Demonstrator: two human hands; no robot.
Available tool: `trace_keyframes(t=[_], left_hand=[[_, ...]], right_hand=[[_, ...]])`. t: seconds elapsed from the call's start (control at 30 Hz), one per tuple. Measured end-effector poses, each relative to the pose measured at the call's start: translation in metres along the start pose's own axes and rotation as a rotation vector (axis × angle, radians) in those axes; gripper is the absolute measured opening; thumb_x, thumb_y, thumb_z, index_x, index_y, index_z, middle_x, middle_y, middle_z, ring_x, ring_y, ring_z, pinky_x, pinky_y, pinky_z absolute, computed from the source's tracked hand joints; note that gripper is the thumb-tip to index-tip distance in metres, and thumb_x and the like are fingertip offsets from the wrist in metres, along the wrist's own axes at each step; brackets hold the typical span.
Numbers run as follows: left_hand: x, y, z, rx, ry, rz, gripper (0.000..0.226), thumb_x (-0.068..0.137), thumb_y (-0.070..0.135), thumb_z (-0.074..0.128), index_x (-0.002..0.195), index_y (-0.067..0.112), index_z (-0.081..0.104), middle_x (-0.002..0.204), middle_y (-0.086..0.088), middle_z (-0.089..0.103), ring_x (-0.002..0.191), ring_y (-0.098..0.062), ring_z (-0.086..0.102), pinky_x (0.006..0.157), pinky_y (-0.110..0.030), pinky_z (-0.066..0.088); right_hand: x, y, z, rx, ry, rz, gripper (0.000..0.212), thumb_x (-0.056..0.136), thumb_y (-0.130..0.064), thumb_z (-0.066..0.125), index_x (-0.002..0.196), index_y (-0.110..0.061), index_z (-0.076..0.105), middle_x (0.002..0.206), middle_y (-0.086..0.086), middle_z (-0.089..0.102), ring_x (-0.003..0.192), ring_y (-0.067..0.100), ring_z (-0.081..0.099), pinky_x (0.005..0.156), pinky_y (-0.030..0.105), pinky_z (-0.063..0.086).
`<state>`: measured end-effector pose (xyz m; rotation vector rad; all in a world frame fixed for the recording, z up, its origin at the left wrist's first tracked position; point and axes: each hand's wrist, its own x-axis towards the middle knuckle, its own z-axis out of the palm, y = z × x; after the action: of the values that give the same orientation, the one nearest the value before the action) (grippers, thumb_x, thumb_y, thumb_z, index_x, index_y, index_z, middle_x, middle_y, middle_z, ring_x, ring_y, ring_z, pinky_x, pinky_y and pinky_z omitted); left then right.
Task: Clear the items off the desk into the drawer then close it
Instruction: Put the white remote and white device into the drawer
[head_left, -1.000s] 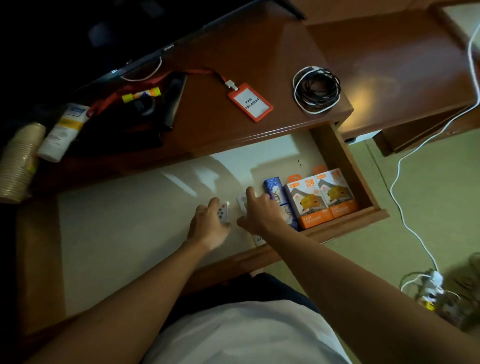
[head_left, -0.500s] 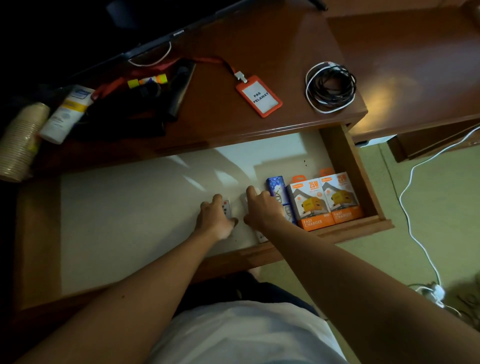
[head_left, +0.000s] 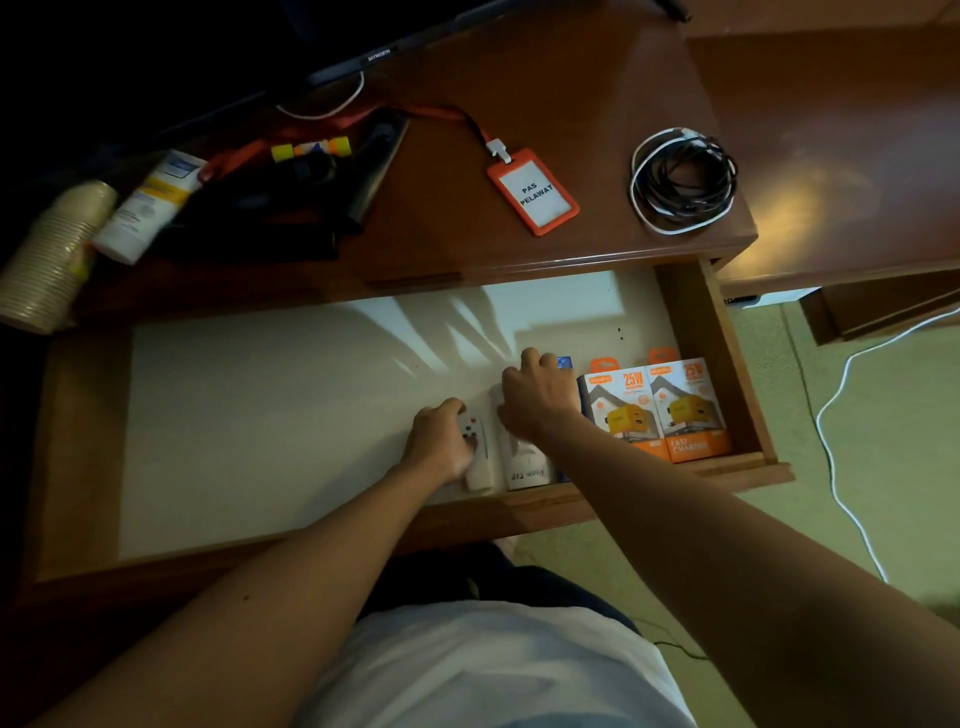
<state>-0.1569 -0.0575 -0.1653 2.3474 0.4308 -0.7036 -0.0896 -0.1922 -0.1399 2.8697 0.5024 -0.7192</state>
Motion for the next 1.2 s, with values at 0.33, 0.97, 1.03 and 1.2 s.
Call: trace_keyframes(t=[0.33, 0.97, 1.03, 1.2], left_hand=[[0.0, 0.003, 0.013, -0.057, 0.048, 0.062, 0.042, 0.087, 0.022, 0.072, 0.127, 0.012, 0.06, 0.118, -0.012, 0.066, 0.107, -0.028, 0.062, 0.088, -0.031, 0.049], [-0.005, 0.014, 0.017, -0.086, 0.078, 0.059, 0.037, 0.085, 0.017, 0.072, 0.121, 0.014, 0.066, 0.115, -0.012, 0.071, 0.106, -0.028, 0.066, 0.09, -0.035, 0.053], [-0.005, 0.015, 0.017, -0.084, 0.074, 0.054, 0.035, 0.085, 0.017, 0.071, 0.119, 0.015, 0.066, 0.114, -0.011, 0.071, 0.104, -0.028, 0.066, 0.089, -0.034, 0.054], [-0.005, 0.015, 0.016, -0.096, 0.065, 0.046, 0.032, 0.085, 0.018, 0.072, 0.116, 0.017, 0.067, 0.111, -0.009, 0.072, 0.099, -0.026, 0.068, 0.086, -0.035, 0.056]], right_hand=[[0.008, 0.011, -0.003, -0.082, -0.026, -0.204, 0.03, 0.096, -0.028, 0.061, 0.121, -0.012, 0.064, 0.126, 0.013, 0.06, 0.122, 0.034, 0.049, 0.099, 0.048, 0.042], [0.009, 0.019, -0.006, -0.141, -0.009, -0.28, 0.03, 0.096, -0.027, 0.063, 0.121, -0.01, 0.063, 0.125, 0.013, 0.062, 0.123, 0.033, 0.049, 0.1, 0.047, 0.04], [0.009, 0.019, -0.006, -0.144, -0.01, -0.278, 0.029, 0.096, -0.027, 0.063, 0.12, -0.01, 0.064, 0.126, 0.012, 0.062, 0.123, 0.033, 0.048, 0.099, 0.047, 0.04], [0.01, 0.018, -0.008, -0.166, -0.021, -0.274, 0.03, 0.095, -0.028, 0.065, 0.119, -0.011, 0.063, 0.126, 0.012, 0.062, 0.124, 0.033, 0.048, 0.101, 0.048, 0.04]])
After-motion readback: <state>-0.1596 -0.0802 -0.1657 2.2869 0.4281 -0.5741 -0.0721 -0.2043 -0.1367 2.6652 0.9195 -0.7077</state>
